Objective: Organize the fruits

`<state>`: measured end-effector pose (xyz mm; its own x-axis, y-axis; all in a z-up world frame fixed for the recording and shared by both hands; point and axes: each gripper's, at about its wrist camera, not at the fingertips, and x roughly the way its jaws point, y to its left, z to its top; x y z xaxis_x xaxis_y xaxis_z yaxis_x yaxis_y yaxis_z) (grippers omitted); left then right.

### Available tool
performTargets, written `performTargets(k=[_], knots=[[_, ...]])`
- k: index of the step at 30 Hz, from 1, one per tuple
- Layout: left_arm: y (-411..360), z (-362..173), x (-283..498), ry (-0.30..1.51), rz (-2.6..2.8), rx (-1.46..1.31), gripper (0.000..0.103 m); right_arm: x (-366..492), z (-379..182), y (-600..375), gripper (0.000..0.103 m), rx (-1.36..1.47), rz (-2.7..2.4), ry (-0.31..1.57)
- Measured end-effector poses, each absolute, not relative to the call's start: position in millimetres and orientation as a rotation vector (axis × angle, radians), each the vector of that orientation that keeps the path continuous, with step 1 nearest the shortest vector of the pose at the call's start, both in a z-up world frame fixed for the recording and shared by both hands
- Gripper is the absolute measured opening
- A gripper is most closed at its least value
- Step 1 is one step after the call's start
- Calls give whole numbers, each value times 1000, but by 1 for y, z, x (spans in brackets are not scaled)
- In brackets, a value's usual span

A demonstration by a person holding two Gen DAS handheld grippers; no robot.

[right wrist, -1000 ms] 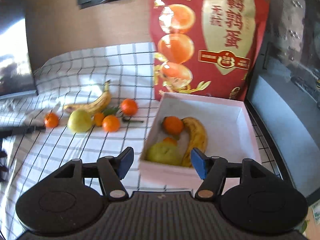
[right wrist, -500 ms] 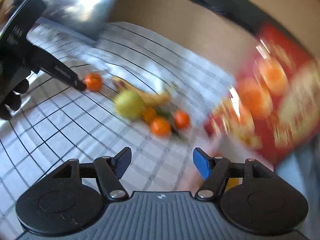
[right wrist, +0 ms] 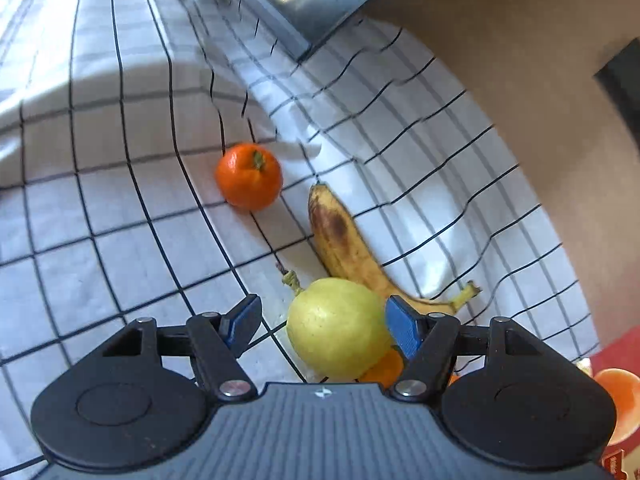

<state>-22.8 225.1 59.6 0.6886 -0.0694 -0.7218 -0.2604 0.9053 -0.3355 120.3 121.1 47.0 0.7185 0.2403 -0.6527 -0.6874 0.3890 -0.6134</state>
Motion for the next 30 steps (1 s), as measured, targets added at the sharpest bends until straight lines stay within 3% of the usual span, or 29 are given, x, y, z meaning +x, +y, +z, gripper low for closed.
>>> performTargets(k=[3,5,12,18,23,26,30], knots=[[228,60,-16,808,110,-435,35,126,42,119,68,-1011,601,499],[227,60,-9,814,100,-413,35,132,47,111,59,-977,575,515],[221,67,36,739,35,-210,36,156,76,55,58,-570,563,702],[215,68,90,709,71,44,36,153,85,36,51,-457,505,731],[214,58,120,757,50,81,38,157,87,17,51,-379,457,769],[213,50,130,771,37,64,49,158,87,9,51,-374,426,775],[215,47,137,779,30,20,53,156,92,0,51,-366,411,772]])
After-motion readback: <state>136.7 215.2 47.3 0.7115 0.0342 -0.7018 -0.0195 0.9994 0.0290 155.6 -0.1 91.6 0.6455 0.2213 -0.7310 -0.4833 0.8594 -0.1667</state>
